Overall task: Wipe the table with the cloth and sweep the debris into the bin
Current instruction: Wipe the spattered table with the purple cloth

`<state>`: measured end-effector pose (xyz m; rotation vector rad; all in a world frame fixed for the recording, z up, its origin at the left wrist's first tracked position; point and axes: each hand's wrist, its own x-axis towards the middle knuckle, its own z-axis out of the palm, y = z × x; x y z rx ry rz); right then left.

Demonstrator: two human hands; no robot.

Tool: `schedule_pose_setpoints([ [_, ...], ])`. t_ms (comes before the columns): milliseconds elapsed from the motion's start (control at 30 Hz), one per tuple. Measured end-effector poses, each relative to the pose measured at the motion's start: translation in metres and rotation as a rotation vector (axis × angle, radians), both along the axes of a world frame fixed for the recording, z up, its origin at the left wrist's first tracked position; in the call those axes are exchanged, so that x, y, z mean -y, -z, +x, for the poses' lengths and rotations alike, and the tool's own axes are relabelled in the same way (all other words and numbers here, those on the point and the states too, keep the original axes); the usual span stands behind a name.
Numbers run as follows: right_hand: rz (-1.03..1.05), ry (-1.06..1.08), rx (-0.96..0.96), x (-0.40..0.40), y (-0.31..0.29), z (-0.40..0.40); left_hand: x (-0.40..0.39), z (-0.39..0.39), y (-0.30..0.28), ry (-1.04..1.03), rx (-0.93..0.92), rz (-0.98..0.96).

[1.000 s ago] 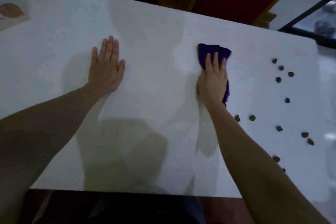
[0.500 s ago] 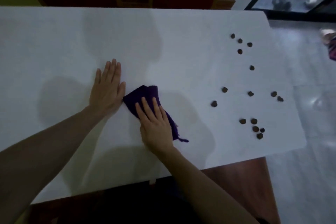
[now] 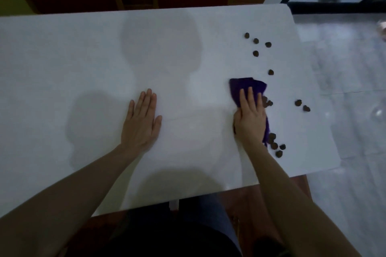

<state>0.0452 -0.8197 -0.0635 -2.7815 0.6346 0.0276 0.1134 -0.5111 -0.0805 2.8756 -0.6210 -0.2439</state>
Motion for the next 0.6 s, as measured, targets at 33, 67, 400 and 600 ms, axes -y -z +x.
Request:
schedule_pose_setpoints([
  [33, 0.009, 0.03, 0.005, 0.012, -0.001, -0.001, 0.004, -0.003, 0.001, -0.008, 0.004, 0.008],
  [67, 0.016, 0.05, 0.011, 0.02, -0.003, -0.001, 0.006, -0.004, 0.002, -0.016, 0.012, 0.019],
  [400, 0.059, -0.076, 0.007, -0.08, -0.003, -0.001, 0.008, -0.005, 0.006, -0.024, 0.036, 0.047],
  [600, 0.088, -0.41, 0.026, -0.119, 0.006, -0.08, 0.008, -0.01, 0.004, -0.043, -0.001, 0.02],
])
